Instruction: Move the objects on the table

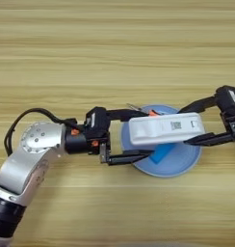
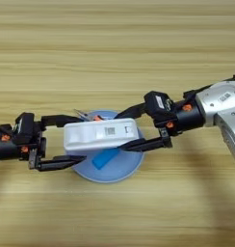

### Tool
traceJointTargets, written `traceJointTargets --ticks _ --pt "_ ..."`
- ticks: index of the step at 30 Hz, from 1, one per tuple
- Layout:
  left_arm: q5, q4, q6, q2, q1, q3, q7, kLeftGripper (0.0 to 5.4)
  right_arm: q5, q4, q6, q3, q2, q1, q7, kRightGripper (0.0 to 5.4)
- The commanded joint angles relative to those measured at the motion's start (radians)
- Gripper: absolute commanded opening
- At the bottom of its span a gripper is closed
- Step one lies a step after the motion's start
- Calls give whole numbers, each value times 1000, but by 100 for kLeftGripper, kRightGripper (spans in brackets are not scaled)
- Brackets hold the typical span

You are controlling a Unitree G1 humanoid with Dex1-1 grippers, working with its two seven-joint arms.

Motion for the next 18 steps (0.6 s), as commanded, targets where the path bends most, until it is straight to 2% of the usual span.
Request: traceJointTargets --ticks 1,8,18 --pt "10 -1 -10 -9 -4 -16 -12 349 0 -1 0 -4 2 -23 -16 291" --pt "12 2 -11 -11 -7 -17 -9 286 5 -1 6 -4 3 -29 -15 291" --pt "12 4 -13 -13 -9 -18 -8 285 22 -8 23 -14 3 -50 -15 291"
